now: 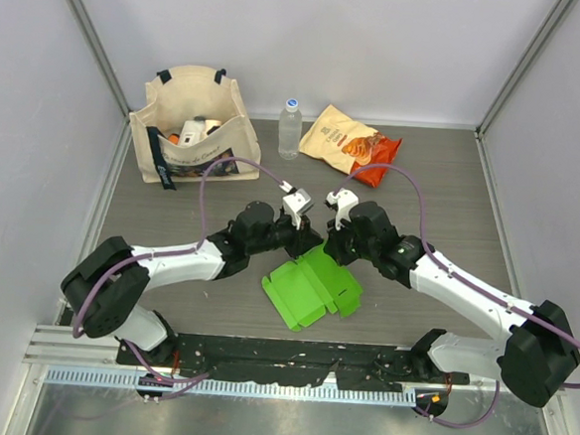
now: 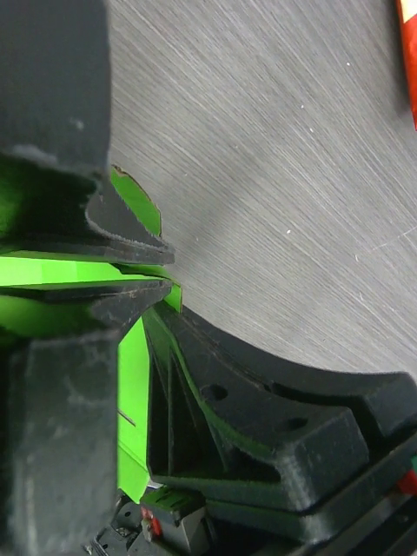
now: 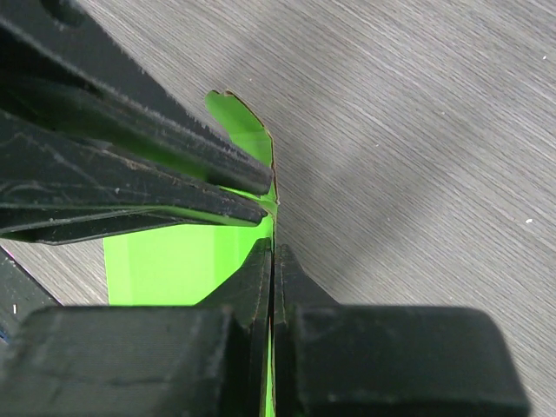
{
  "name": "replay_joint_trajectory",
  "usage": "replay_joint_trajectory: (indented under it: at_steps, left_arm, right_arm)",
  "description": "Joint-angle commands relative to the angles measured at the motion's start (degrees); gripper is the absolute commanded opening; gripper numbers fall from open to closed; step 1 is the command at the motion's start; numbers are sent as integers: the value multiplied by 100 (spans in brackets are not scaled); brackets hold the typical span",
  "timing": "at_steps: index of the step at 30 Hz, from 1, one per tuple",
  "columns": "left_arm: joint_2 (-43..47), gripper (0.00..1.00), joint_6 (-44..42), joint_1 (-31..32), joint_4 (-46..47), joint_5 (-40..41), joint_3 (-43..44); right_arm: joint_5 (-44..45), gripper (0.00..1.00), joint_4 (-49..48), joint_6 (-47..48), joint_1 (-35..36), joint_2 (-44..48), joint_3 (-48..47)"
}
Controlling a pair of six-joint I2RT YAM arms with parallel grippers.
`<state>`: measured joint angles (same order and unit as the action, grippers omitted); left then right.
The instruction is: Fold the paper box
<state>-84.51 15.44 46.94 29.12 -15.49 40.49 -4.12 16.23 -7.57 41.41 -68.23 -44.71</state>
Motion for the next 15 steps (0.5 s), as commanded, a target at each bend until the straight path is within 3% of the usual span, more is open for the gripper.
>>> replay_joint_trajectory:
  at_steps: [1,3,6,7,9,10,13,15]
  left_arm:
    - [22,11,-331,79,155,239,144]
    - [31,1,-366,87,216,344,47]
    - [92,0,-332,96,453,668,-146]
    - [127,0,-270,96,558,826,-208]
    - [154,0,-147,96,892,1360,-418]
    - [172,0,-138,96,998,1460,-480]
    - [137,0,28,96,1244,1994,-586]
    - [93,0,99,96,1332,2111,-604]
  right_arm:
    - [42,1,-278,28,34,99,-64]
    - [95,1,-296,-7,34,108,-73]
    - [585,8,-287,-270,34,64,-134]
    - [736,18,-200,-506,34,-14,-187]
    - [1359,28,193,-858,17,-129,-459]
    - [1509,39,370,-1060,25,-182,-573]
    - [2002,57,977,-1755,-27,-340,-1117]
    - [2143,58,1503,-2308,-106,-428,-1364]
